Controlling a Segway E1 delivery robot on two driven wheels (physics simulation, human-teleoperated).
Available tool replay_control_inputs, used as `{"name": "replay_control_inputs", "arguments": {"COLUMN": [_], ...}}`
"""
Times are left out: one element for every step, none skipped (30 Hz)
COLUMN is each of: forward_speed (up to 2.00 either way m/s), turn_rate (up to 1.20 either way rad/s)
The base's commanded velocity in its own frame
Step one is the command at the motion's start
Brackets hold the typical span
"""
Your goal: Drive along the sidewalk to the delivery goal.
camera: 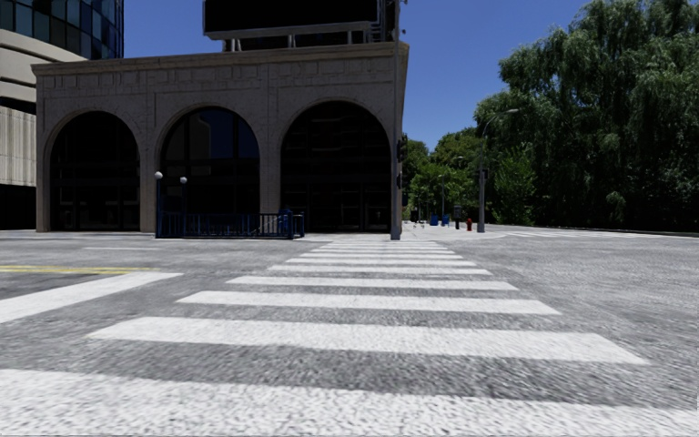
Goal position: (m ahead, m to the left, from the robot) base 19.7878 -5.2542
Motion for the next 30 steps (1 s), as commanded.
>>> {"name": "replay_control_inputs", "arguments": {"forward_speed": [2.0, 2.0, 2.0, 2.0, 2.0, 2.0, 2.0, 2.0, 2.0, 2.0, 2.0, 2.0, 2.0, 2.0, 2.0, 2.0, 2.0, 2.0, 2.0, 2.0, 2.0, 2.0, 2.0, 2.0, 2.0, 2.0, 2.0, 2.0, 2.0, 2.0], "turn_rate": [0.0, 0.0, 0.0, 0.0, 0.0, 0.0, 0.0, 0.0, 0.0, 0.0, 0.0, 0.0, 0.0, 0.0, 0.0, 0.0, 0.0, 0.0, 0.0, 0.0, 0.0, 0.0, 0.0, 0.0, 0.0, 0.0, 0.0, 0.0, 0.0, 0.0]}}
